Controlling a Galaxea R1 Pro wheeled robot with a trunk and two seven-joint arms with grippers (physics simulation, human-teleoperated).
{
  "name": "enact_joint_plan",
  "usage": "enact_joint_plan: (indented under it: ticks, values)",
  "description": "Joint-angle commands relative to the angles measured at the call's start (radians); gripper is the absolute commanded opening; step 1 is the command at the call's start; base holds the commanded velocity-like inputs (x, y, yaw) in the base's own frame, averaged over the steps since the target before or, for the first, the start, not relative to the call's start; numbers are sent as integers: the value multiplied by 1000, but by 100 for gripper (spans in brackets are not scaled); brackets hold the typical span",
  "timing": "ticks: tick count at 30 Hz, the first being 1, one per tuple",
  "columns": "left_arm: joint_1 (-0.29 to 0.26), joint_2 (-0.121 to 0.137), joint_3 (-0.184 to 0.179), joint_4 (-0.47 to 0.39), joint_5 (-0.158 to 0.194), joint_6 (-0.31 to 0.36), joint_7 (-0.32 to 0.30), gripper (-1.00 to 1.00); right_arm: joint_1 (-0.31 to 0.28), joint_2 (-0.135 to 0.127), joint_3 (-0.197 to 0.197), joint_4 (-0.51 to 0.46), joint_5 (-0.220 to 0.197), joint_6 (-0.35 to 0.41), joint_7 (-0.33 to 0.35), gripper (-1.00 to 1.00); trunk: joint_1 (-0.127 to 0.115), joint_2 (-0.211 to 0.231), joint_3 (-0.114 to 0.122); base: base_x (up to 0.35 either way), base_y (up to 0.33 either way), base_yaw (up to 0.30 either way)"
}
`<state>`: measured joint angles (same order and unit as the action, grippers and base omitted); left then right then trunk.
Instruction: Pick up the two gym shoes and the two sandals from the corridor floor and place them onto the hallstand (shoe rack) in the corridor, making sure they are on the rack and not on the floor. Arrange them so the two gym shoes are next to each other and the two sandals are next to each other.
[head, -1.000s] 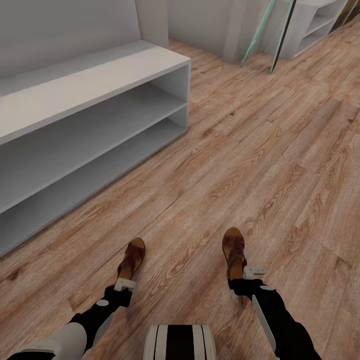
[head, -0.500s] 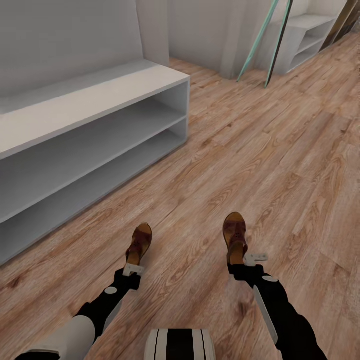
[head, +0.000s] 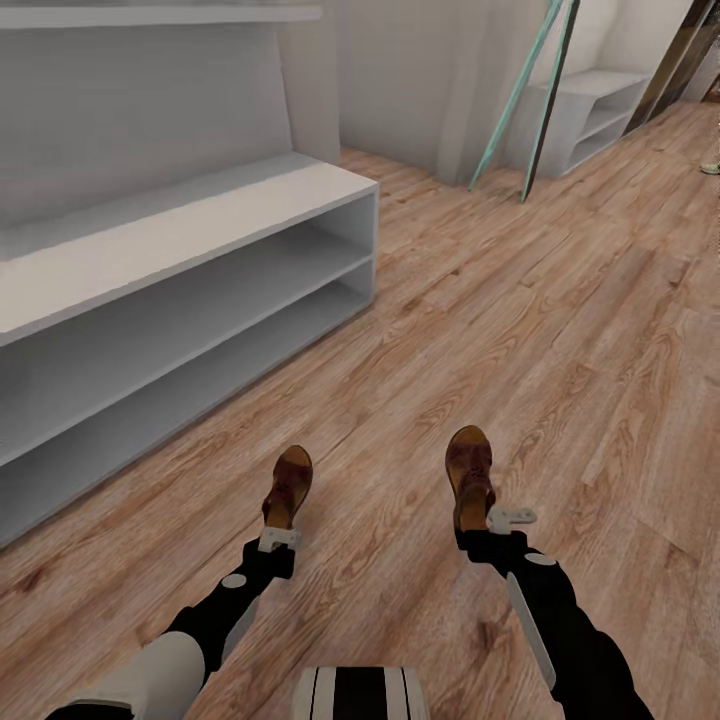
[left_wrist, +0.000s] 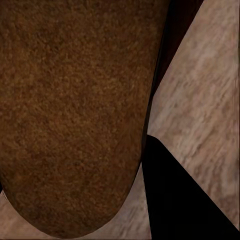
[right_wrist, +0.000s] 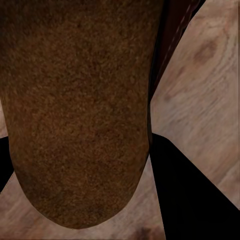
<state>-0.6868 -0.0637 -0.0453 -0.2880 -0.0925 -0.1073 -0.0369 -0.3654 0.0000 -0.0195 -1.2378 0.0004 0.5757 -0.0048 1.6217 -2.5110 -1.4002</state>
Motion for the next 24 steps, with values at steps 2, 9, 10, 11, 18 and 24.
enact_joint_plan:
  ticks: [2,9,10,11,18,24]
  values:
    - [0,0,-1,3,14,-3,-1,-100,0,0,0,-1,-2,4,-3,-100,-1,0,8,0,0,0]
    - [0,1,0,44,43,-3,2,-100,0,0,1,0,-2,-8,-2,-100,-4,2,46,0,0,0]
    - [0,1,0,47,42,-3,2,-100,0,0,1,0,-2,-8,-2,-100,-5,2,52,0,0,0]
    - [0,1,0,48,42,-3,2,-100,0,0,1,0,-2,-8,-2,-100,-5,2,57,0,0,0]
    - [0,1,1,54,42,-3,2,-100,0,0,2,0,-4,-8,-2,-100,-8,4,96,0,0,0]
    - [0,1,1,55,42,-3,2,-100,0,0,2,0,-5,-8,-2,-100,-11,5,129,0,0,0]
